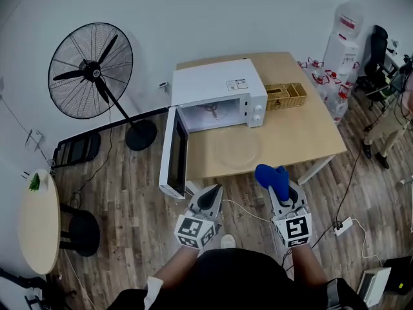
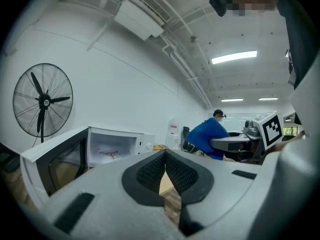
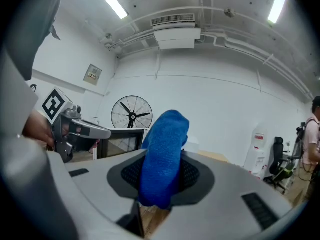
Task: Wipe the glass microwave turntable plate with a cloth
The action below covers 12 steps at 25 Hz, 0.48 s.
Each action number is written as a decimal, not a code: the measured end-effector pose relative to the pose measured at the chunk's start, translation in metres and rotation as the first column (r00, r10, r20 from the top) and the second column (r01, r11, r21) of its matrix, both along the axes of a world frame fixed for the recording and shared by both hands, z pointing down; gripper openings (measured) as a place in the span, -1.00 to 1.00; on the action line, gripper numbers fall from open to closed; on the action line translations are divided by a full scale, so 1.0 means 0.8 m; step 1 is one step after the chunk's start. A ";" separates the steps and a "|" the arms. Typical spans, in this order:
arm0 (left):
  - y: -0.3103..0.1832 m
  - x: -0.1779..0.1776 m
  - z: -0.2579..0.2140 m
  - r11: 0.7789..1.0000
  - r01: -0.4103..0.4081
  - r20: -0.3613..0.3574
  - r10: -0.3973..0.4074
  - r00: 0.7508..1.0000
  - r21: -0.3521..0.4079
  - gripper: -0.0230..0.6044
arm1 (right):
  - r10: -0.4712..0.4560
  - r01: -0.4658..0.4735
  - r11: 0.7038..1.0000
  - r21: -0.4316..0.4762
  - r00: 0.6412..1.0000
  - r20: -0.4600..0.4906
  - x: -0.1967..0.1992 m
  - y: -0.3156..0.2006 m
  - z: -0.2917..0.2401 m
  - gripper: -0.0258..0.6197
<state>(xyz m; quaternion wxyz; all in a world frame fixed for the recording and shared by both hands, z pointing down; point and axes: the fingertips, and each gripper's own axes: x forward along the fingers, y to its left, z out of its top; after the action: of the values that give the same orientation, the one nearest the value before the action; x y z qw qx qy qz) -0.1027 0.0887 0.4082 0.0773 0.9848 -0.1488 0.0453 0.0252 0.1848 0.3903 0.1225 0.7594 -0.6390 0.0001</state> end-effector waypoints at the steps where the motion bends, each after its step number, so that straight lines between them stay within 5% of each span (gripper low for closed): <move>1: -0.011 0.004 -0.002 1.000 -0.013 0.003 0.013 1.000 0.007 -0.92 | 0.002 -0.002 1.000 0.002 1.000 -0.001 0.002 -0.012 -0.001 -0.59; 12: -0.081 0.028 -0.002 0.999 -0.036 -0.024 0.035 0.999 -0.016 -0.92 | 0.026 -0.026 0.999 0.022 0.999 -0.028 0.025 -0.079 -0.003 -0.60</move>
<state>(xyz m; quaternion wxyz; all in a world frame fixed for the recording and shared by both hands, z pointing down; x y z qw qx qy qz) -0.0802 0.0238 0.4065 0.0865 0.9871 -0.1299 0.0363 0.0456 0.1215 0.3880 0.1232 0.7688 -0.6273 -0.0159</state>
